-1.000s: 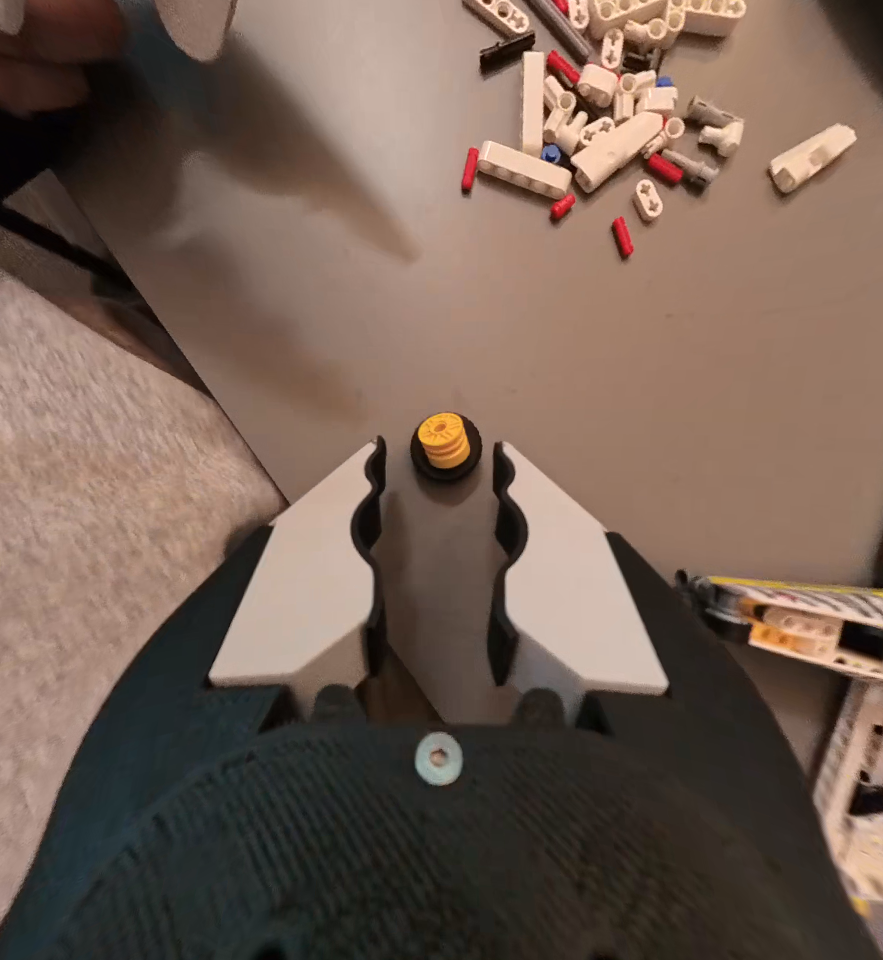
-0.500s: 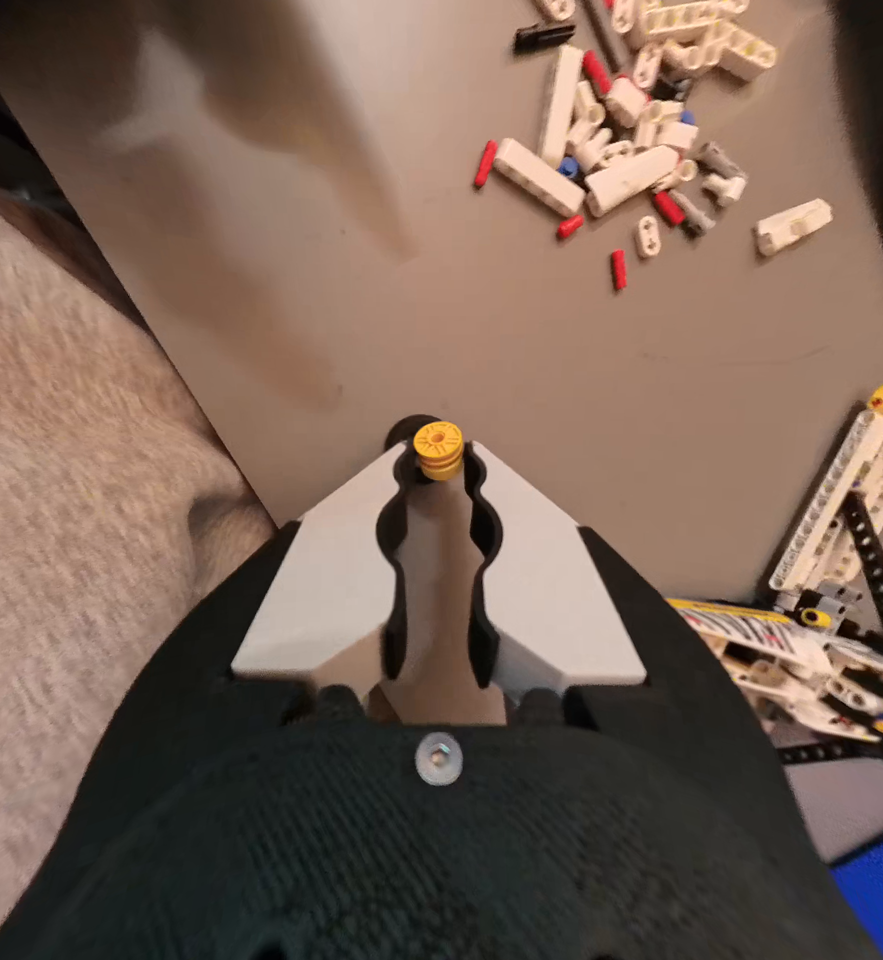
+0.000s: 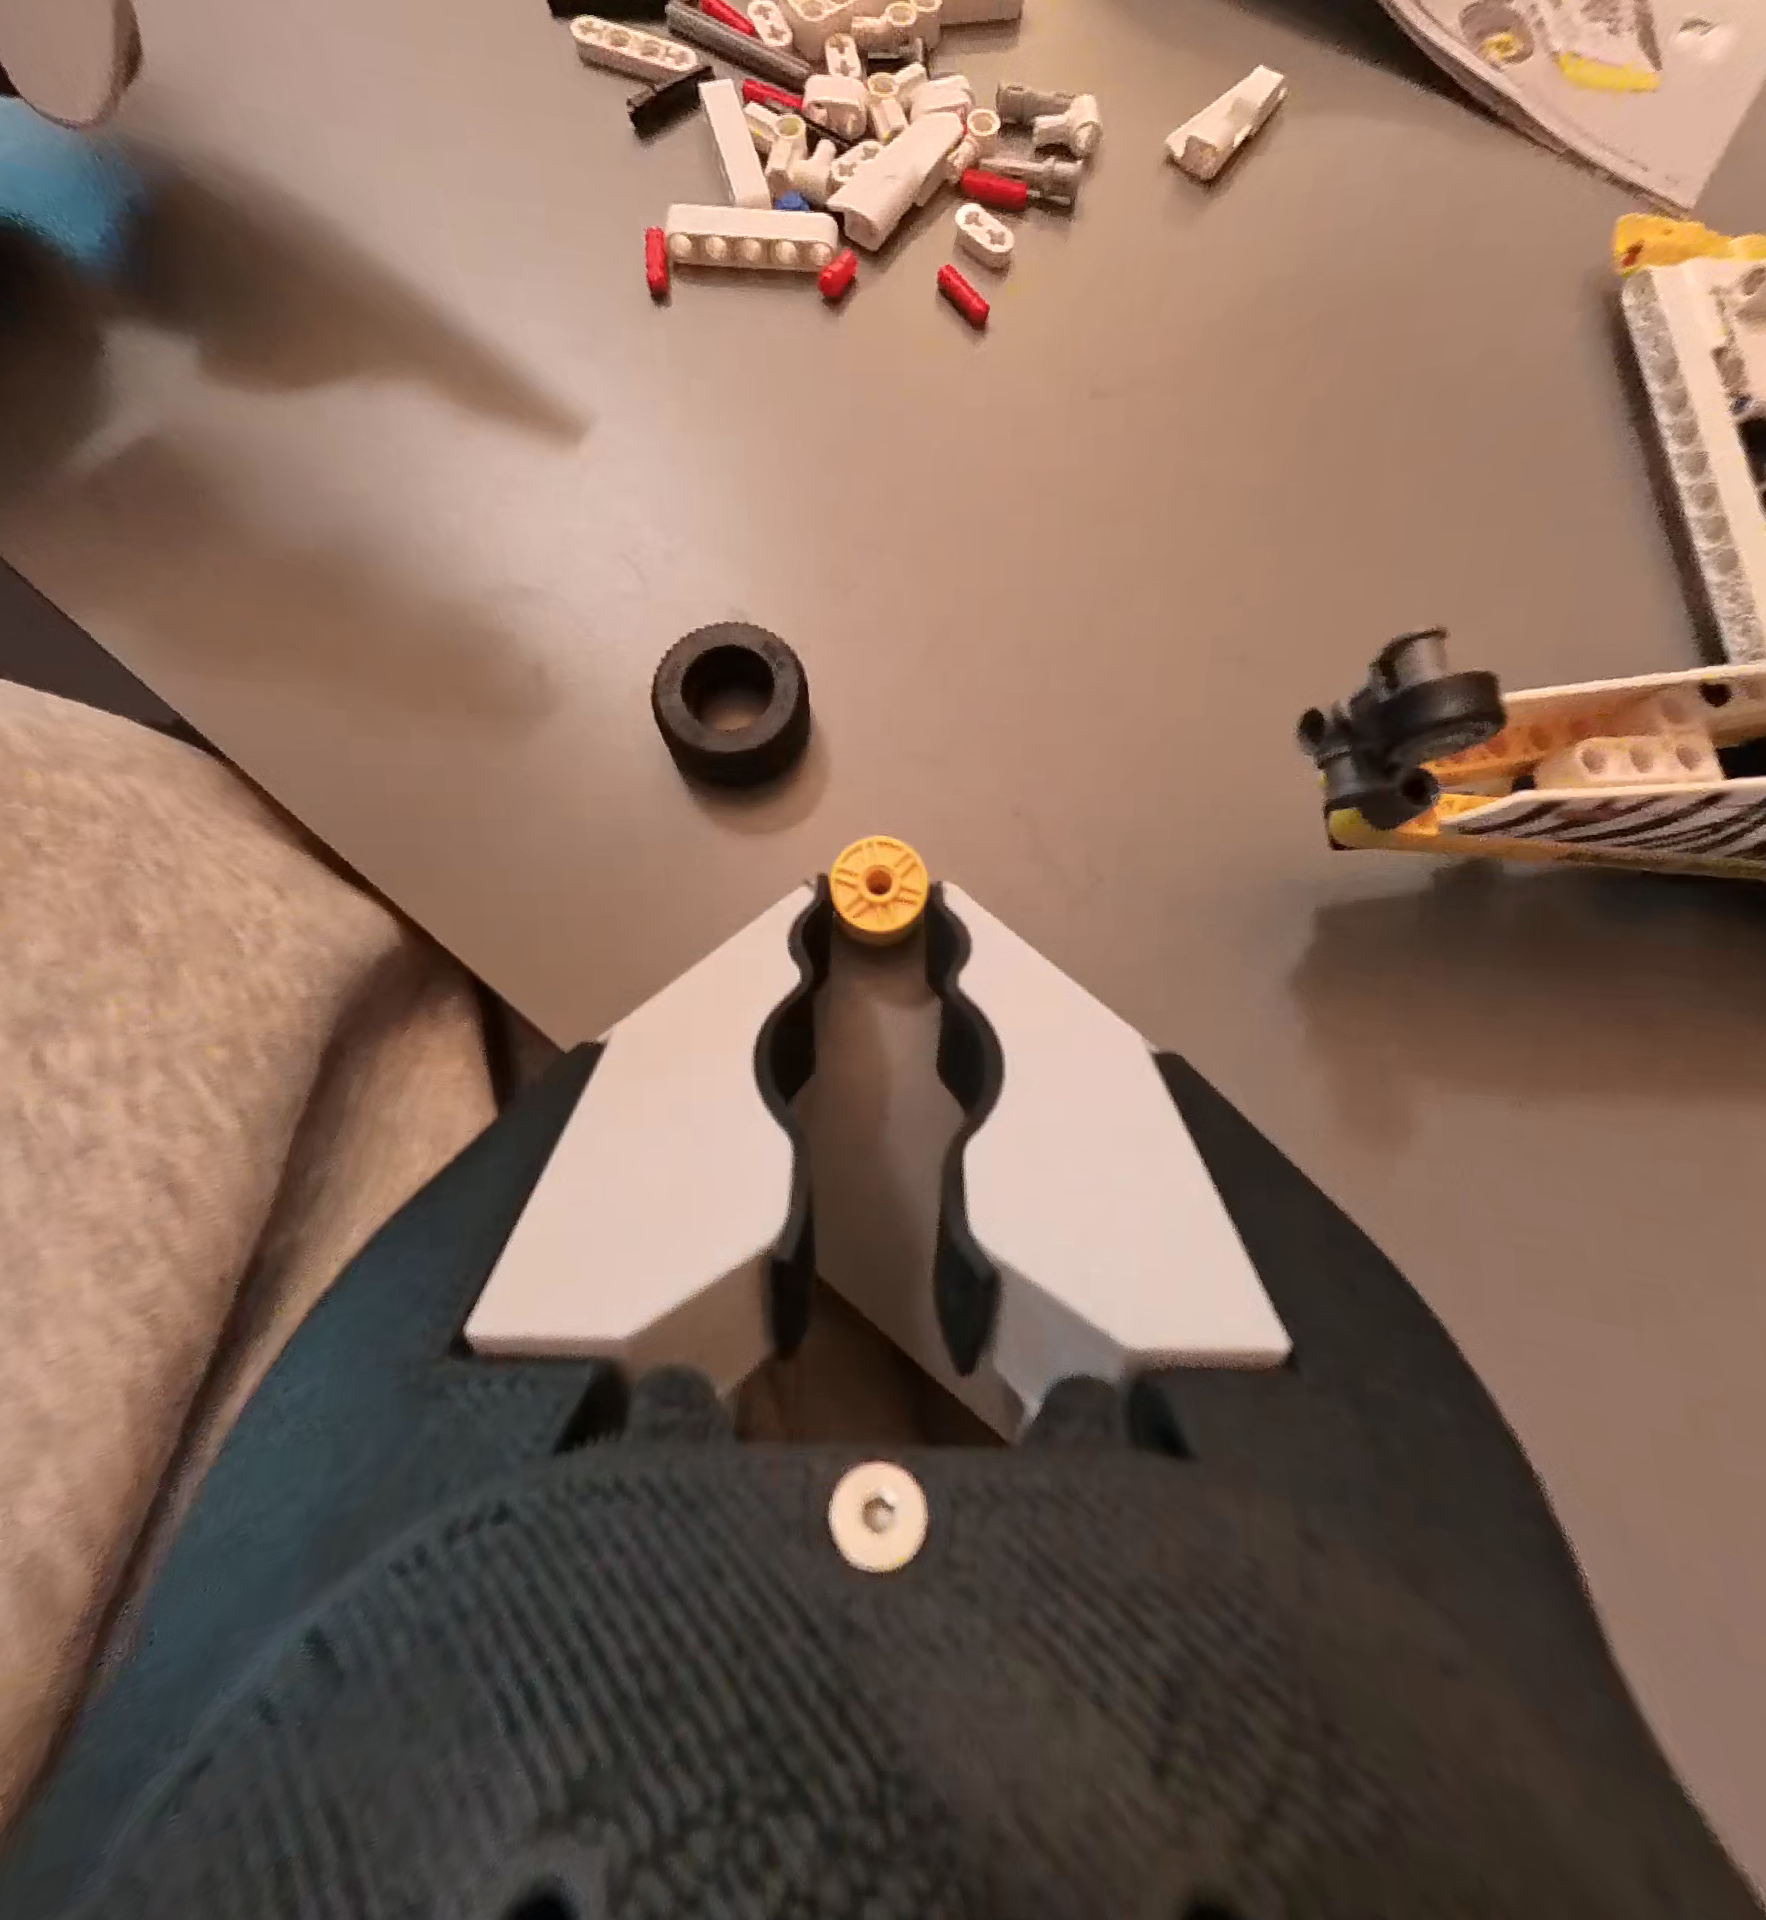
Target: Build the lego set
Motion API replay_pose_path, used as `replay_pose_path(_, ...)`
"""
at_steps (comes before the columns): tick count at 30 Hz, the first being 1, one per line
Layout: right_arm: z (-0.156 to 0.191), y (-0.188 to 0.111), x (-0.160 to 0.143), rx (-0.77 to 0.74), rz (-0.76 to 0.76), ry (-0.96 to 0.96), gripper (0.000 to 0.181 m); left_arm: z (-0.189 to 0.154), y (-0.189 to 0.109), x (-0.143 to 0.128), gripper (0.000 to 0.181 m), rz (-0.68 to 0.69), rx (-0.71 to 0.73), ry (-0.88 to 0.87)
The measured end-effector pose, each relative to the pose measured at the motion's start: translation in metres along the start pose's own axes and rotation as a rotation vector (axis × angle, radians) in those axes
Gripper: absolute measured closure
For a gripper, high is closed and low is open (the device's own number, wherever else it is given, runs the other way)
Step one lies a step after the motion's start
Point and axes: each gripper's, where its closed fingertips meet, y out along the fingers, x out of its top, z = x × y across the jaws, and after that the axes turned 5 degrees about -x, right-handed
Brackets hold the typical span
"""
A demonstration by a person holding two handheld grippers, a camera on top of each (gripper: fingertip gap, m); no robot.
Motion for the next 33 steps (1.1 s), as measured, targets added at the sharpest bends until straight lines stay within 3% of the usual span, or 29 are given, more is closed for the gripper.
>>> replay_pose_path(5,0.002,-0.006,-0.002,0.01,0.031,-0.049,0.141,0.002,0.002,-0.003,0.128,0.02,0.024,0.022)
replay_pose_path(9,0.012,-0.02,0.003,0.145,0.071,-0.008,0.122,0.002,0.003,-0.004,0.128,0.023,0.032,0.03)
replay_pose_path(12,0.015,-0.023,-0.001,0.203,0.154,0.071,0.135,0.003,0.003,-0.005,0.129,0.031,0.043,0.042)
replay_pose_path(16,-0.006,-0.024,0.002,0.114,0.26,-0.1,0.148,0.004,0.004,-0.008,0.129,0.046,0.057,0.059)
replay_pose_path(22,-0.003,-0.014,0.005,0.163,0.427,-0.223,0.146,0.004,0.004,-0.008,0.129,0.047,0.062,0.065)
replay_pose_path(30,0.0,-0.003,-0.001,0.175,0.51,-0.268,0.153,0.003,0.004,-0.008,0.129,0.049,0.049,0.056)
replay_pose_path(33,0.002,-0.004,0.001,0.178,0.505,-0.274,0.164,0.003,0.005,-0.009,0.128,0.055,0.046,0.056)
